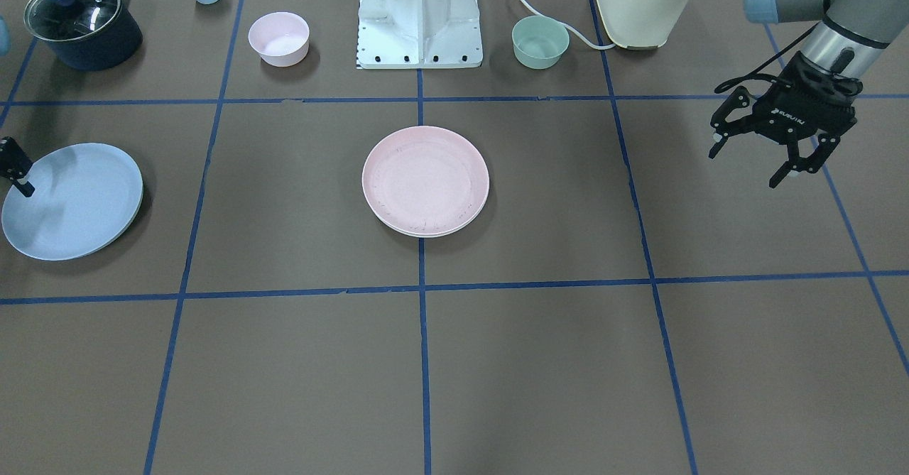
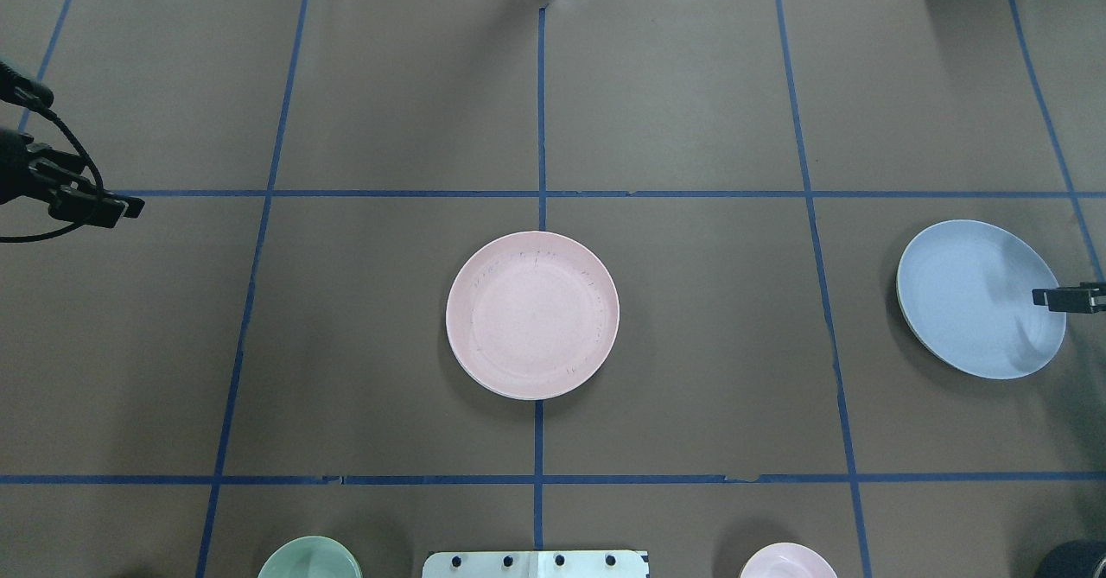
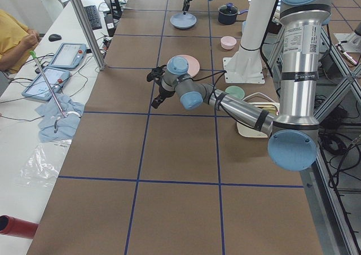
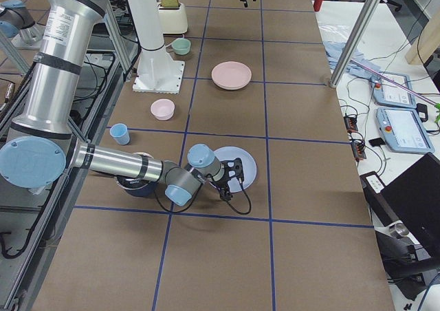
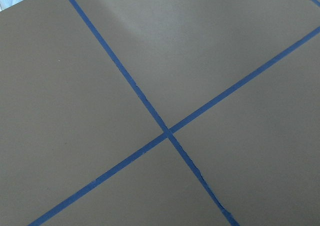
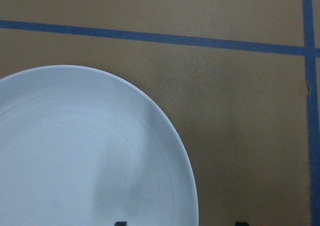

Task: Stack three plates with pink and blue
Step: 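Lower the right gripper to the light blue plate's rim and grasp it, then carry the light blue plate with the right gripper onto the pink plate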

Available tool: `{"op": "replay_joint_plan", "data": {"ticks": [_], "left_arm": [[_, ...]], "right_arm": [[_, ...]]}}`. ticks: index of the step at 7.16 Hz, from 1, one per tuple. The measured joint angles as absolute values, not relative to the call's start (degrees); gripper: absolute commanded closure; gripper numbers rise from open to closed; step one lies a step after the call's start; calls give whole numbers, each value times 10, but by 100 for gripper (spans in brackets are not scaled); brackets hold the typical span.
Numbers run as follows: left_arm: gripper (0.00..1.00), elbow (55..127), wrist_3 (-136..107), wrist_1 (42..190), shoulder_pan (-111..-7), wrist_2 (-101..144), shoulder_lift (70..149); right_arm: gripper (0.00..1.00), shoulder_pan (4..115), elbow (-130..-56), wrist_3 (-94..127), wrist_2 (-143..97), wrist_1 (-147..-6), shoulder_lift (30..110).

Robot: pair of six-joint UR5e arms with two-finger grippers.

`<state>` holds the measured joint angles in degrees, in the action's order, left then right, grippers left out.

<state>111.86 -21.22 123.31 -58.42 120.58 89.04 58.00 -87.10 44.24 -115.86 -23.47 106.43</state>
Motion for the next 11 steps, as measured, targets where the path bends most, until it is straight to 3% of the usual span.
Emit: {"op": "replay_joint_plan", "data": {"ticks": [2, 3, 4, 7, 9, 11], "left_arm": [[0, 1119, -214, 1233, -584, 1206, 890], [0, 1119, -214, 1233, -584, 1206, 890], [0, 1119, -214, 1233, -584, 1206, 890], [0, 1118, -214, 1233, -584, 1206, 890], [0, 1117, -211, 1232, -590, 1210, 890], [0, 1110, -200, 1227, -658, 1265, 889]], "right_arm": [[58, 577, -867, 442, -1159, -233, 1064], [63, 575, -866, 442, -1158, -233, 1063], [100, 574, -864, 442, -1158, -233, 1062], [100, 574, -865, 443, -1159, -232, 1059], [100, 575, -902, 444, -1167, -247, 1051], [100, 575, -957, 446, -1178, -347, 1001]]}}
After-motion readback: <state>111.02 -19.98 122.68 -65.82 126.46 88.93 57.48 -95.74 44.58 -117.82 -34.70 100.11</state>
